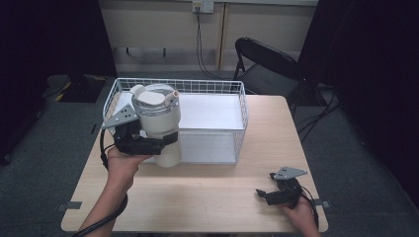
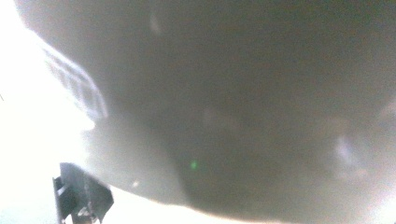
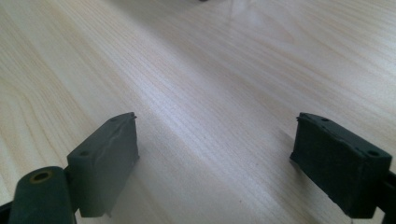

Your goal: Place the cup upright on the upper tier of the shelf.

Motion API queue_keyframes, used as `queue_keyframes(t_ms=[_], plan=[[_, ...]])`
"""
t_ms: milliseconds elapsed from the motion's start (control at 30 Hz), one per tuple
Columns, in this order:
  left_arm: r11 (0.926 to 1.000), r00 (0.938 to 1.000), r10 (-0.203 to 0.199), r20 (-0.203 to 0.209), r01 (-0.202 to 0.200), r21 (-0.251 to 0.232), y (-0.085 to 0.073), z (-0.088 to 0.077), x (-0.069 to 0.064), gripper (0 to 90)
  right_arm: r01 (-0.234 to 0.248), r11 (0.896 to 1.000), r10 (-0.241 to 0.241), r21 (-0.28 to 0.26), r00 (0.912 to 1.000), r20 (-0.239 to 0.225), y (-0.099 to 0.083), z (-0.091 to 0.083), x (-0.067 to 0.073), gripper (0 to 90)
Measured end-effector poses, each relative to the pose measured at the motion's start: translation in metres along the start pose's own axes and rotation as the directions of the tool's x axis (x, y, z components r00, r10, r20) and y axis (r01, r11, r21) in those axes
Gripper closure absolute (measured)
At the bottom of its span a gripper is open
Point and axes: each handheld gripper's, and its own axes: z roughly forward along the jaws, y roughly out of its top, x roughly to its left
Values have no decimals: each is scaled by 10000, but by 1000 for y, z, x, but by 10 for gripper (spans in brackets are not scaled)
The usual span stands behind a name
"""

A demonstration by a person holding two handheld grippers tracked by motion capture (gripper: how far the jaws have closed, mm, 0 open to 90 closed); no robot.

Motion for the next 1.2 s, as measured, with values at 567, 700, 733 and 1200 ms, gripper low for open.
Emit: queue_keyframes(t_ms=[567, 700, 733, 1200], plan=[[9999, 9999, 134, -45, -134, -8, 25, 0, -3, 100, 2, 10000, -2, 0, 10000, 2, 0, 0, 0, 134], [9999, 10000, 93, -9, -93, 70, 31, 0, -2, 100, 0, 10000, 0, -9, 10000, 5, 0, 0, 0, 134], [10000, 10000, 84, 32, -84, 42, 33, 0, -3, 100, -1, 10000, 1, -7, 10000, 6, 0, 0, 0, 134], [9999, 9999, 116, 20, -116, 18, 56, -2, -1, 100, 2, 10000, -2, -28, 10000, 12, 0, 0, 0, 134]])
